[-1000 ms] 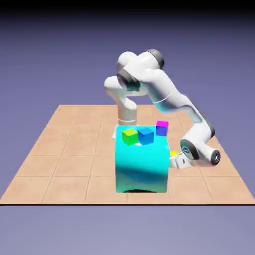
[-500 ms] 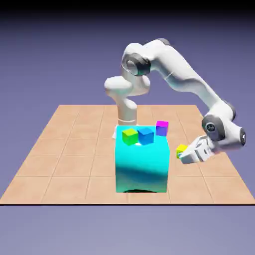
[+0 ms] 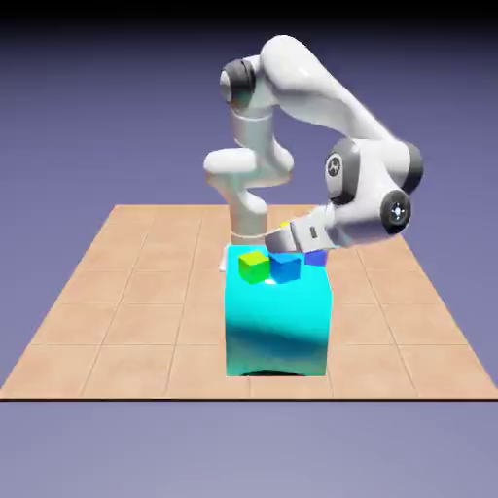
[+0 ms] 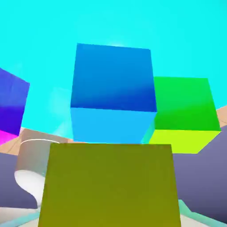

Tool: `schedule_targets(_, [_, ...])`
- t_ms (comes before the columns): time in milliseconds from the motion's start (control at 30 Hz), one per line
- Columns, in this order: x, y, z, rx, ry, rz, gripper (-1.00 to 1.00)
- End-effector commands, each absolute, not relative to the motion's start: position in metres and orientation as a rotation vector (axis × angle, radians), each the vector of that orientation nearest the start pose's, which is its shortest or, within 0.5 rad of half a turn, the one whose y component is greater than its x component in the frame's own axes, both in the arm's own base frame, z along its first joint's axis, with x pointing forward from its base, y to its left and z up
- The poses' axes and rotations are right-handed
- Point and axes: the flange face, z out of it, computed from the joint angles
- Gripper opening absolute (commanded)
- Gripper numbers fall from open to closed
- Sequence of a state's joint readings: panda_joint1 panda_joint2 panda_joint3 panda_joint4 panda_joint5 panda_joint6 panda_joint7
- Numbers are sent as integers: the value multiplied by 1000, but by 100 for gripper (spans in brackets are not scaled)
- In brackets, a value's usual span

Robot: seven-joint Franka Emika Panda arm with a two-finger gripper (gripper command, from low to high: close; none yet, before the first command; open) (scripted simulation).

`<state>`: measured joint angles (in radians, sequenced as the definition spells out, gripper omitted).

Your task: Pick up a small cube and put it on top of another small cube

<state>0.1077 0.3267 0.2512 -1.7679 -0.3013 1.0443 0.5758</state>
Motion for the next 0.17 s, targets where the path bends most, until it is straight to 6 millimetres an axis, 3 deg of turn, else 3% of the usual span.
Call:
schedule_targets(0, [486, 128, 356, 2257, -210, -1019, -100])
schedule_targets(67, [480, 124, 350, 2257, -211, -1020, -100])
schedule_targets(100, [480, 124, 350, 2257, -211, -1020, 100])
schedule_targets(133, [480, 124, 350, 2257, -211, -1020, 100])
